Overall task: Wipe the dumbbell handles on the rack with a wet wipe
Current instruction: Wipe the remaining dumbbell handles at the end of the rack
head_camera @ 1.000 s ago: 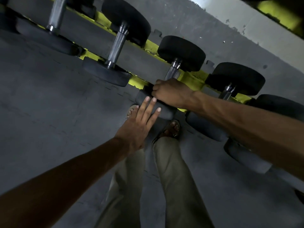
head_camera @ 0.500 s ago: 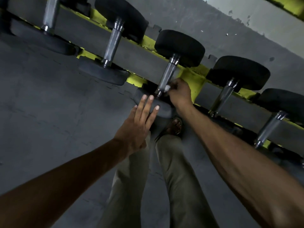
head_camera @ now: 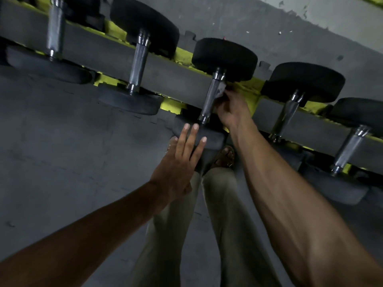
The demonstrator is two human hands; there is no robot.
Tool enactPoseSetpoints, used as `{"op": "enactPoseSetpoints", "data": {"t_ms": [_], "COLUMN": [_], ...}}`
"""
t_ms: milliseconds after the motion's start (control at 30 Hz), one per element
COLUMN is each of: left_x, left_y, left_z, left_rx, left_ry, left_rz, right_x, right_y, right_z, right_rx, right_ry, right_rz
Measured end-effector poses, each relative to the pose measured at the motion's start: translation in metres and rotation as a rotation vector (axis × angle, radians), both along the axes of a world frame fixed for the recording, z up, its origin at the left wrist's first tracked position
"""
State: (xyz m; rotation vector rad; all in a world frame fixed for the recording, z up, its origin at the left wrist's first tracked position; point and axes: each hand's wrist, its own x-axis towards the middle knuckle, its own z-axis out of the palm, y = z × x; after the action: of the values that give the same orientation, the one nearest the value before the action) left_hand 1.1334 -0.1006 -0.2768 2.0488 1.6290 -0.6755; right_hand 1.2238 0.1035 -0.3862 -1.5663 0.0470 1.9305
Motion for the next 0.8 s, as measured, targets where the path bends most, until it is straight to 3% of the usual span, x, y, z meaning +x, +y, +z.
{"op": "enactPoseSetpoints", "data": {"t_ms": [200, 333, 433, 667, 800], "left_x": [-0.003, -0.008, -0.010, -0.007, -0.010], "left_y": [0.000, 0.001, 0.000, -0.001, 0.002], "left_z": [0.000, -0.001, -0.005, -0.008, -0.003], "left_rx": [-0.005, -0.018, -0.008, -0.013, -0.019], "left_ry": [-0.033, -0.061, -0.088, -0.142, -0.143], "left_rz": [-0.009, -0.003, -0.003, 0.016, 0.015], "right_x": [-0.010, -0.005, -0.005, -0.018, -0.037], "right_y": [0.002, -0.017, -0.020, 0.012, -0.008], "right_z": [0.012, 0.018, 0.016, 0.005, 0.027], "right_rx": [0.035, 0.114, 0.180, 0.010, 0.421], "right_ry": [0.159, 0.127, -0.028, -0.057, -0.810], "right_rz": [0.033, 0.023, 0.154, 0.089, 0.417]}}
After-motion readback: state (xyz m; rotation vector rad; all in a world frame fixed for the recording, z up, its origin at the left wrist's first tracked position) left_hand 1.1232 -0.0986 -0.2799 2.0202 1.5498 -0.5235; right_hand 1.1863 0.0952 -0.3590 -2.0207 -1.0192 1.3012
